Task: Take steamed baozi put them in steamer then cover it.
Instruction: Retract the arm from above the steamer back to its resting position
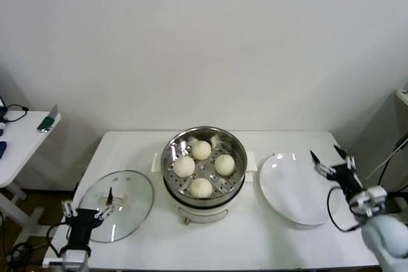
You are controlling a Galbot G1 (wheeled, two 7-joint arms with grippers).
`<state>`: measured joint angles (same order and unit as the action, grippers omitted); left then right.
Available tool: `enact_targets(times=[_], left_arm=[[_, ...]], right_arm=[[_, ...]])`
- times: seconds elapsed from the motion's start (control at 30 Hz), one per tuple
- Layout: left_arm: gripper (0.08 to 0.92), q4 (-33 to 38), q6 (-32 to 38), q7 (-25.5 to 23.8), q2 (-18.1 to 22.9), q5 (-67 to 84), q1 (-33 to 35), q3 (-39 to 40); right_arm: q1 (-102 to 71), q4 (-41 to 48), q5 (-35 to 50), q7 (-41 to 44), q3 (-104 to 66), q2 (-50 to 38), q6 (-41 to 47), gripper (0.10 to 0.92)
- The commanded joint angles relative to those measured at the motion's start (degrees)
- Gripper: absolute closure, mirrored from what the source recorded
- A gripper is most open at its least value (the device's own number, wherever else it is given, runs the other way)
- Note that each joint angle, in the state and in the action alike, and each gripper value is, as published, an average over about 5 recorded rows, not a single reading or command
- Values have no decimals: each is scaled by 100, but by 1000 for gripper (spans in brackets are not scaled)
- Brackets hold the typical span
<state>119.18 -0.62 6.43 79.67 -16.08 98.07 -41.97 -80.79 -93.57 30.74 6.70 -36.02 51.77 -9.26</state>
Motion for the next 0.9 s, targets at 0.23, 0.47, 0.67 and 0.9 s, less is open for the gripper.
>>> enact_targets(times=[0.23,0.47,0.67,0.9], left_arm=[[177,-233,73,1724,-724,-4081,200,-188],[177,-1057,63,1777,-1157,-5376,184,-211],[177,-1876,98,1768,-1178,-5865,-86,11],[177,-2270,223,1764,-1169,-5902,-290,142]], right_arm=[[-1422,145,-728,-103,-248,1418,-1619,203],[-1320,136,-886,-74,-79,1646,-1656,203],[-1319,137,-948,-46,-36,1719,-1688,203],[-1327,200,-936,-22,-37,1714,-1720,203]])
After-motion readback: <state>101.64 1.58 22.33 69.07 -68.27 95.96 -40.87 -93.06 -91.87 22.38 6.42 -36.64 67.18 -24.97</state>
